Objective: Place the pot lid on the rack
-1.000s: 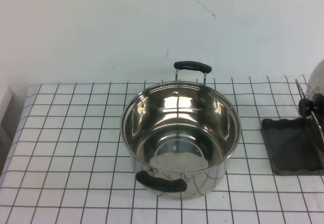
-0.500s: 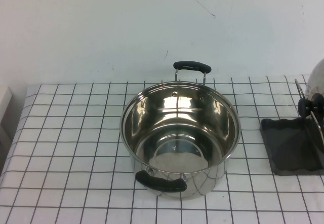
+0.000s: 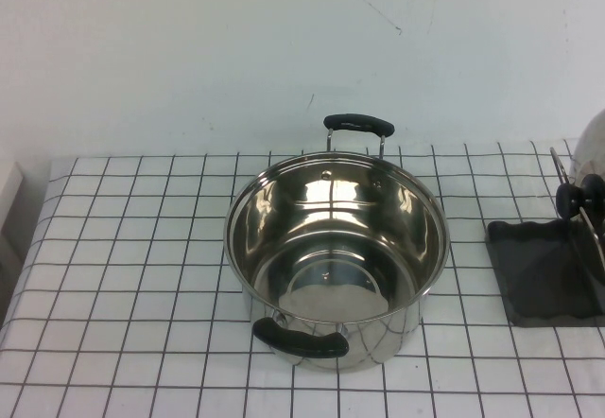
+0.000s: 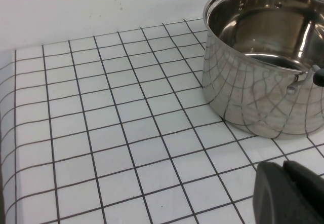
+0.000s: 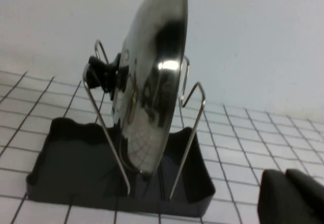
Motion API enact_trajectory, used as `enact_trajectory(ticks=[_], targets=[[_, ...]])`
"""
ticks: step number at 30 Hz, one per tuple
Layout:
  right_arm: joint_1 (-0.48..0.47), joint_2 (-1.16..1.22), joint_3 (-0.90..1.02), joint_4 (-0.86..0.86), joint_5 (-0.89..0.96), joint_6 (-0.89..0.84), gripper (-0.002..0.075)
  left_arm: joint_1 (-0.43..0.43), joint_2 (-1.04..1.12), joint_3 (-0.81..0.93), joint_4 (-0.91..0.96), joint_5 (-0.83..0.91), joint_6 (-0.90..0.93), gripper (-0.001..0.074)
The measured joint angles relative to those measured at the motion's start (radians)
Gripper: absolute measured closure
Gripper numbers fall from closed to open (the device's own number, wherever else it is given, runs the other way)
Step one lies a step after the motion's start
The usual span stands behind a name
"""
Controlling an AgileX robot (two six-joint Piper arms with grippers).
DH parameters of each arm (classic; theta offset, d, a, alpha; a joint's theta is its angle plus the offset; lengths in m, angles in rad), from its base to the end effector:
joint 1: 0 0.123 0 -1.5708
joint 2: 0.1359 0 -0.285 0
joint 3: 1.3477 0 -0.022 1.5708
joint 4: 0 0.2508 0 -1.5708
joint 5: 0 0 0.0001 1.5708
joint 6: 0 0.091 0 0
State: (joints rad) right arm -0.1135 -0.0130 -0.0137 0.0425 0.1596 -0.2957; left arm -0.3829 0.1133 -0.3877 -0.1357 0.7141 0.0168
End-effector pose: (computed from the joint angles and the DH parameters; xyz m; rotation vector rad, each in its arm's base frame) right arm 0.0544 -0.0056 0.2041 -0.1190 1.6191 -0.2778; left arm 0.0302 -0.0209 0.2716 0.3461 1.9066 -0.3991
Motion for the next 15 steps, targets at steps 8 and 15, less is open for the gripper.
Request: enact_trajectory(ticks=[8,15], targets=[[0.114,0.0,0.041,-0.031,0.017,0.09,0.0727,0.0,0.0,0.0,0.0,0.0,0.0,0.0737],[0.15,0.0,0.041,-0.055,0.167,0.133,0.0727,0.0,0.0,0.0,0.0,0.0,0.0,0.0737]])
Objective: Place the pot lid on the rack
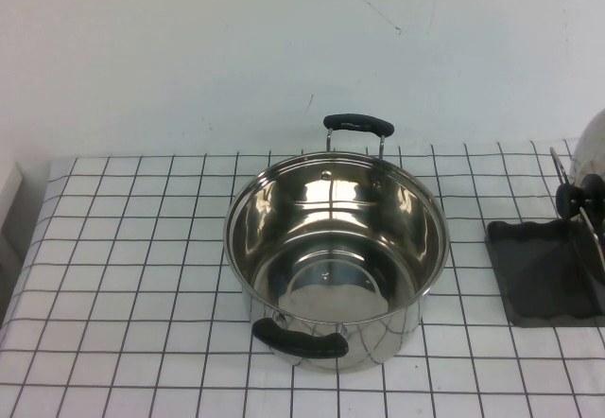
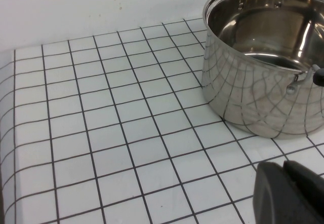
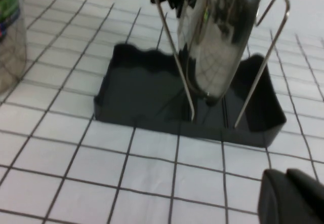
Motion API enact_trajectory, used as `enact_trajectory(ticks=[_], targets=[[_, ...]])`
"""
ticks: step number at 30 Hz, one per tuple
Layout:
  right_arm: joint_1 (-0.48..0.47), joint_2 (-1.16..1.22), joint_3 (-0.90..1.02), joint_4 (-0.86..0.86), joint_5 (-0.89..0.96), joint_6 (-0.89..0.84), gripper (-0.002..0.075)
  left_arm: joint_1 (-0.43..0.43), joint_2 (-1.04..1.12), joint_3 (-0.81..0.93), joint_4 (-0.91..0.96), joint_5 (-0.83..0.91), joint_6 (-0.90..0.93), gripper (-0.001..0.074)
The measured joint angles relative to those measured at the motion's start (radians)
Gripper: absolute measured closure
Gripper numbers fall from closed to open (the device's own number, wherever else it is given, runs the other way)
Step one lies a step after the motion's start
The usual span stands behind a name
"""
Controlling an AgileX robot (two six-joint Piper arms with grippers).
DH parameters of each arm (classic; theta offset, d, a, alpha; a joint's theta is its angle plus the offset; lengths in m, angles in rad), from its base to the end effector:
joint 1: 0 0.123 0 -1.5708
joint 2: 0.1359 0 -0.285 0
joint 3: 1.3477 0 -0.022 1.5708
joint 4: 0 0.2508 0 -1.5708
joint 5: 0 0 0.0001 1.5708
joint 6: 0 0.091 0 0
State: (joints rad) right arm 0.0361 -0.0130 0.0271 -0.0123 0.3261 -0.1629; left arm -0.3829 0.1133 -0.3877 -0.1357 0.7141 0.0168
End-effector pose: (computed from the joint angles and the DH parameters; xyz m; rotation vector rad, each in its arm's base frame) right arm 0.0537 0.0016 0.1753 -0.1891 1.8151 -0.1013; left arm 0.0302 -0.0209 0.2716 0.3461 1.9066 -0.3991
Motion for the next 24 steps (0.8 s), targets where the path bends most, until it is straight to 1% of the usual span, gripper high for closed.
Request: enact_trajectory(ticks=[5,10,13,24], targets=[[-0.01,0.0,0.0,-0.056,0.025,0.041,0.0727,0.0,0.0,0.0,0.0,0.0,-0.001,0.0737],[-0.063,0.0,-0.002,-0.067,0.028,0.049,0.0727,0.0,0.0,0.0,0.0,0.0,-0.001,0.0737],[-0.078,0.0,-0.002,-0.067,0.028,0.049,0.0727,0.0,0.0,0.0,0.0,0.0,-0.001,0.0737],[-0.08,0.0,-0.002,-0.067,0.028,0.049,0.0727,0.0,0.0,0.0,0.0,0.0,-0.001,0.0737]])
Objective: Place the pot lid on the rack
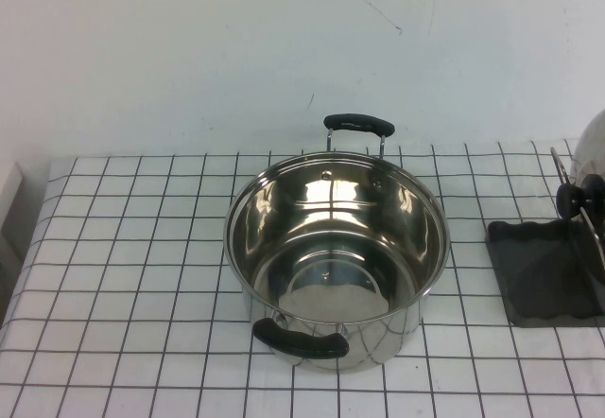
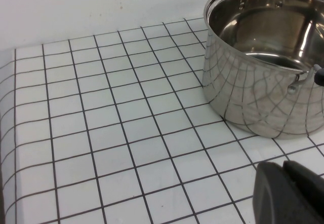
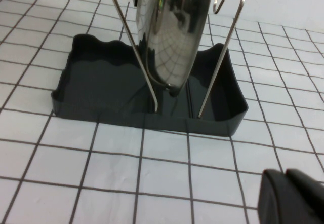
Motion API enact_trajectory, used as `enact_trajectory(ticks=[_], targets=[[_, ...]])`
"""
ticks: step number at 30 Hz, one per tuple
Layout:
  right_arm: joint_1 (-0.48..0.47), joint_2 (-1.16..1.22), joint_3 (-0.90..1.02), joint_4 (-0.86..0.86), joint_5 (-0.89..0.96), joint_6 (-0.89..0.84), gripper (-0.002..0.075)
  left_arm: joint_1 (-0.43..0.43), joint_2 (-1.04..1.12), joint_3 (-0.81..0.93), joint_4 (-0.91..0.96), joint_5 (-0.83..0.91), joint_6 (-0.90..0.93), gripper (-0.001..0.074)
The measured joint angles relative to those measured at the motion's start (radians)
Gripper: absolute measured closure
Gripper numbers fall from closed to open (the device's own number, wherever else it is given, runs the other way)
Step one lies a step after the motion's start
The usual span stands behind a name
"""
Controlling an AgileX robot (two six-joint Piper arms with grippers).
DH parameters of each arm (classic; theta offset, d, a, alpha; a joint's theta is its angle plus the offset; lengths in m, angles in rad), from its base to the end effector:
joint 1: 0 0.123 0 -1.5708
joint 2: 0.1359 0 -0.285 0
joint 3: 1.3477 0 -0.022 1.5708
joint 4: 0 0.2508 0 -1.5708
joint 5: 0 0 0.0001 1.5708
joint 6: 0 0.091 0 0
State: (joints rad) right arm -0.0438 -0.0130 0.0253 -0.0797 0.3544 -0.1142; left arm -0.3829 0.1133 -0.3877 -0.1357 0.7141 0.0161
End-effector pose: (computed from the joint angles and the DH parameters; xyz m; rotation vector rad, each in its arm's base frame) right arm 0.0529 -0.0048 0.1735 -0.1151 1.8497 -0.1877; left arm 0.0302 -0.0209 0.2716 0.3454 1.9068 -0.3995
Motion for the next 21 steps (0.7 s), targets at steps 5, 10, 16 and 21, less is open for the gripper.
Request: enact_trajectory(ticks=[5,10,16,21], targets=[[0.0,0.0,0.0,0.0,0.0,0.0,0.0727,0.0,0.0,0.0,0.0,0.0,0.0,0.0737],[0.0,0.0,0.0,0.0,0.0,0.0,0.0727,0.0,0.0,0.006,0.0,-0.01,0.0,0.0737],[0.0,0.0,0.0,0.0,0.0,0.0,0.0727,0.0,-0.035,0.109,0.1,-0.203,0.0,0.0737],[0.0,0.0,0.0,0.0,0.0,0.0,0.0727,0.015,-0.112,0.257,0.185,-0.426,0.003,0.0737]])
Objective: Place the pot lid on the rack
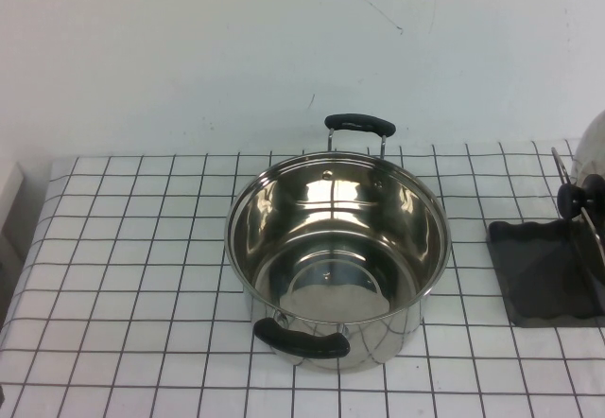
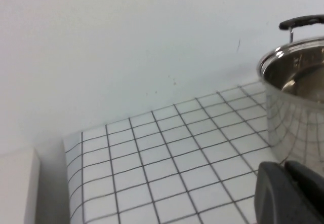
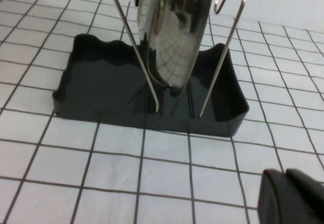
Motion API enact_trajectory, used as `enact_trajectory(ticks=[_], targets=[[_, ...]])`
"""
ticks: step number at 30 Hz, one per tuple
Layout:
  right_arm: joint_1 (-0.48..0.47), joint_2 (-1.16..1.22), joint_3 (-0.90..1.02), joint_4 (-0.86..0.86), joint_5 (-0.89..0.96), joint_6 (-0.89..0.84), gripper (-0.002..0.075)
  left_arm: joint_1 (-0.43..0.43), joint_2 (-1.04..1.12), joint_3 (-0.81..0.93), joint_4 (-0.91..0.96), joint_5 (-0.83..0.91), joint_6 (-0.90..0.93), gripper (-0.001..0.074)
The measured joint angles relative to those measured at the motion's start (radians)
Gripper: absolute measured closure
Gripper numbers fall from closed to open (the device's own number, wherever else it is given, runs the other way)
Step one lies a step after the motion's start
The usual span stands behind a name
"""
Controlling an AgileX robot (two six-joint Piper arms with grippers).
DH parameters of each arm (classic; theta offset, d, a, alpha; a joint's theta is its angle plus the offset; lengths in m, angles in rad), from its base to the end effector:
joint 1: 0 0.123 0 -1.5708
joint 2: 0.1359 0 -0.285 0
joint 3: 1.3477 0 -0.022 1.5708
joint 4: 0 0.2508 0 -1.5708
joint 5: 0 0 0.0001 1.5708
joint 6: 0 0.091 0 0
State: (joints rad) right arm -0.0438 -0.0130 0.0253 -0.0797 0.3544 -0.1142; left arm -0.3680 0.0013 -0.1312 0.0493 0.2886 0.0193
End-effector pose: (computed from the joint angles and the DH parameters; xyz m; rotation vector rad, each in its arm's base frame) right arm 0.0529 -0.0048 0.1735 -0.1151 1.8497 -0.1877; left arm 0.0458 -0.0163 0.2309 0.3444 1.6100 -0.2188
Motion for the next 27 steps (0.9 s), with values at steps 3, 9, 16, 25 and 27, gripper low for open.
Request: enact_trajectory(ticks=[3,9,16,25,27], targets=[[0.0,0.0,0.0,0.0,0.0,0.0,0.0727,0.06,-0.011,0.082,0.011,-0.036,0.021,0.0737],[0.0,0.0,0.0,0.0,0.0,0.0,0.0727,0.247,-0.012,0.157,-0.022,-0.044,-0.001,0.0737],[0.0,0.0,0.0,0.0,0.001,0.0,0.0727,0.292,-0.014,0.159,-0.061,0.026,-0.003,0.0737],[0.0,0.0,0.0,0.0,0.001,0.0,0.0727,0.302,-0.014,0.157,-0.079,0.03,-0.005,0.0737],[0.0,0.0,0.0,0.0,0.001,0.0,0.0727,0.302,-0.014,0.157,-0.081,0.03,-0.005,0.0736]])
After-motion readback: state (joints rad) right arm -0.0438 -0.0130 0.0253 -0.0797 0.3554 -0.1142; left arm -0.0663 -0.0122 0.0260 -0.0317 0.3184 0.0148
